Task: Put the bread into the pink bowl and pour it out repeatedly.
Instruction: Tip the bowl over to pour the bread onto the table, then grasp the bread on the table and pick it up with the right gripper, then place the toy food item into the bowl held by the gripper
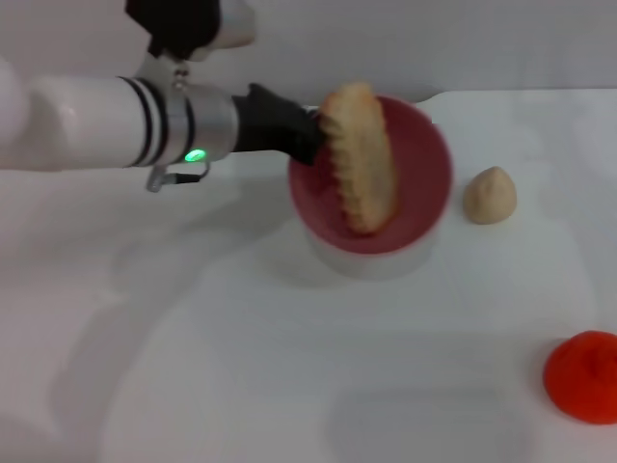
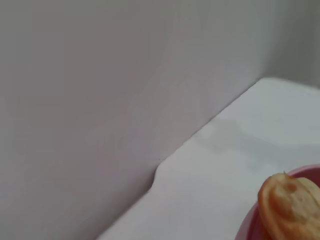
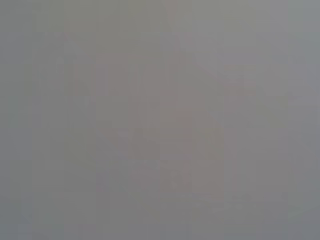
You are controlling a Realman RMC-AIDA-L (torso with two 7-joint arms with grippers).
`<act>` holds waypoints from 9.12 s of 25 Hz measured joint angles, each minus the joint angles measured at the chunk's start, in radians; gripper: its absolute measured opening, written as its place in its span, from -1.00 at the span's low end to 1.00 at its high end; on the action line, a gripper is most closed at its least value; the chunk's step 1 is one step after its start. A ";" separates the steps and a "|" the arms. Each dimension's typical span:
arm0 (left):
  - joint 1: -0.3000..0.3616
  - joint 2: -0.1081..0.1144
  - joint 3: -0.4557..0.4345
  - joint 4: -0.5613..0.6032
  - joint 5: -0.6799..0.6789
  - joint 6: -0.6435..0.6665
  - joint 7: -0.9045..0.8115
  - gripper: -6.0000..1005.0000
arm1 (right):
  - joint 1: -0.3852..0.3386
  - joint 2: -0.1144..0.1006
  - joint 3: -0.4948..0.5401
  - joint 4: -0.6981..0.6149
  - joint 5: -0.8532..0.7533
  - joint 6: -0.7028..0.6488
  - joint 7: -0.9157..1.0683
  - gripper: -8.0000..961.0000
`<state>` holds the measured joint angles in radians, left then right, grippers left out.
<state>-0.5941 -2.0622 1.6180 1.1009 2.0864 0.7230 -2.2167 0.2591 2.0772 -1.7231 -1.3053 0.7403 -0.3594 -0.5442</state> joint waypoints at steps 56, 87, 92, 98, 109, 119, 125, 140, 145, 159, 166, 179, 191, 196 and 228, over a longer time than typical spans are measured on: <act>-0.266 0.008 -0.207 -0.227 -0.106 -0.055 0.191 -0.90 | -0.062 -0.005 -0.064 0.161 -0.053 -0.296 0.176 -0.10; -0.334 0.147 -0.694 -0.183 0.430 0.659 -0.080 -0.90 | 0.283 -0.062 0.219 0.122 -0.047 1.262 -0.054 -0.09; -0.324 0.149 -0.694 -0.181 0.431 0.655 -0.069 -0.90 | 0.363 -0.038 0.261 0.010 -0.023 1.676 -0.144 -0.09; -0.319 0.149 -0.695 -0.182 0.432 0.651 -0.054 -0.90 | 0.463 -0.024 0.280 0.047 0.137 1.916 -0.228 -0.09; -0.307 0.115 -0.686 -0.179 0.433 0.631 -0.053 -0.90 | 0.592 0.002 0.147 0.323 0.223 1.788 -0.407 0.12; -0.299 0.086 -0.686 -0.156 0.432 0.628 -0.052 -0.90 | 0.572 0.007 0.034 0.377 0.287 1.596 -0.524 0.42; -0.295 0.080 -0.685 -0.153 0.432 0.627 -0.052 -0.90 | 0.555 0.008 -0.031 0.386 0.308 1.532 -0.546 0.44; -0.272 0.081 -0.686 -0.153 0.432 0.611 -0.044 -0.90 | 0.543 0.008 -0.092 0.453 0.342 1.493 -0.541 0.44; -0.271 0.081 -0.684 -0.153 0.432 0.606 -0.042 -0.90 | 0.543 0.007 -0.093 0.466 0.357 1.491 -0.541 0.43; -0.269 0.076 -0.684 -0.153 0.432 0.604 -0.030 -0.90 | 0.543 0.009 -0.100 0.479 0.375 1.491 -0.542 0.43; -0.263 0.072 -0.684 -0.153 0.432 0.604 -0.028 -0.90 | 0.534 0.009 -0.126 0.477 0.377 1.489 -0.543 0.20; -0.249 0.068 -0.684 -0.153 0.432 0.605 -0.027 -0.90 | 0.514 0.008 -0.134 0.469 0.377 1.458 -0.547 -0.17; -0.253 0.077 -0.684 -0.155 0.432 0.609 -0.026 -0.90 | 0.501 0.000 -0.121 0.374 0.373 1.449 -0.550 -0.38; -0.256 0.090 -0.685 -0.157 0.432 0.611 -0.026 -0.90 | 0.489 -0.003 -0.118 0.293 0.366 1.471 -0.550 -0.49; -0.258 0.098 -0.684 -0.188 0.434 0.597 -0.018 -0.90 | 0.121 0.010 0.297 -0.148 0.671 1.519 -0.952 -0.64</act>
<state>-0.8525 -1.9642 0.9341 0.9134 2.5204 1.3196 -2.2350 0.3804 2.0867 -1.4264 -1.4531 1.4117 1.1600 -1.4961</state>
